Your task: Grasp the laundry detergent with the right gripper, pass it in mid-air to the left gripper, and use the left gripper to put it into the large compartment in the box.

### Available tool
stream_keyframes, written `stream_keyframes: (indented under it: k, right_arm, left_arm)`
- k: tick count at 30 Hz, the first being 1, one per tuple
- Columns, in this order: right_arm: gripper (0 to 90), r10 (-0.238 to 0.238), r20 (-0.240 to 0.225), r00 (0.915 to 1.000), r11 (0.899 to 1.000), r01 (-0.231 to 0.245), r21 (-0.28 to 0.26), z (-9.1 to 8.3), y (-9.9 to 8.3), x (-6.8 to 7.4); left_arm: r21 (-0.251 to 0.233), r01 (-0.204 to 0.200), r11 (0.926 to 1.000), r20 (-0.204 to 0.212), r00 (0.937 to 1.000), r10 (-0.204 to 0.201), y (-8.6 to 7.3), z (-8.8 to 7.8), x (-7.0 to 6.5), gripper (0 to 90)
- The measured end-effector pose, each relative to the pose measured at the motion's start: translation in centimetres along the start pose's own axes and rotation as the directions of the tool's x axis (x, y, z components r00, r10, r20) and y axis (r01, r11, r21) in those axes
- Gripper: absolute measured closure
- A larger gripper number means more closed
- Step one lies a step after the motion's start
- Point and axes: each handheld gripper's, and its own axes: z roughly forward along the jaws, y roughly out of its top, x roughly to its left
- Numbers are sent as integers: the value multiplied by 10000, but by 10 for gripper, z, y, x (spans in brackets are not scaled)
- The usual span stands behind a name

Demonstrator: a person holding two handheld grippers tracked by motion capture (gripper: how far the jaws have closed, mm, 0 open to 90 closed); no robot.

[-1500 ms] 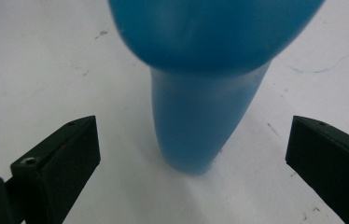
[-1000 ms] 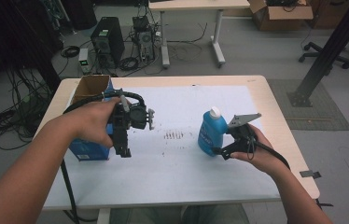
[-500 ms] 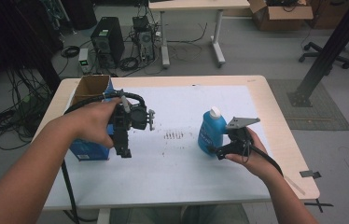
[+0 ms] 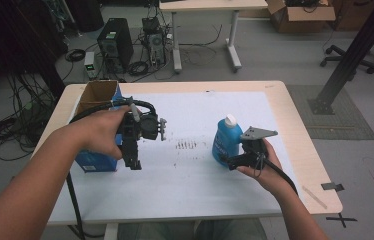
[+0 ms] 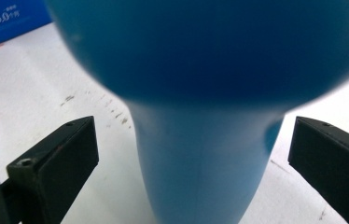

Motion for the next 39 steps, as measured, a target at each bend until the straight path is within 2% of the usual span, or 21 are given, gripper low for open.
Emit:
stream_keyframes:
  k: [2, 4, 10, 12, 15, 21, 39]
  right_arm:
    - [14, -27, 167, 9999, 9997, 31, -228, 1, 0, 1]
    - [15, -4, 142, 9999, 9994, 9, -337, 3, 0, 2]
    - [9, 131, 527, 9985, 9984, -101, -564, 7, -3, 6]
    - [12, 170, 526, 9985, 9982, -140, -575, 8, -4, 7]
    - [6, 145, 815, 9966, 9978, -92, -653, 9, -7, 7]
    - [4, 114, 1016, 9948, 9964, -29, -842, 11, -9, 8]
    - [57, 313, 1212, 9921, 9926, -166, -1206, 13, -11, 6]
  left_arm:
    - [-3, 16, 10000, -3, 10000, -16, 0, 0, 0, 2]
    - [-11, 9, 10000, -10, 10000, -9, 1, 0, -1, 2]
    - [-97, -20, 10000, -36, 10000, 19, 2, 0, -2, 2]
    - [-115, -13, 9999, -45, 10000, 12, 1, 0, -2, 2]
    - [-246, 9, 9997, -35, 10000, -10, 0, 0, -1, 2]
    - [-296, 108, 9995, -80, 9999, -110, -2, 1, 1, 2]
    - [-207, 58, 9998, -16, 10000, -59, 1, 2, 3, 2]
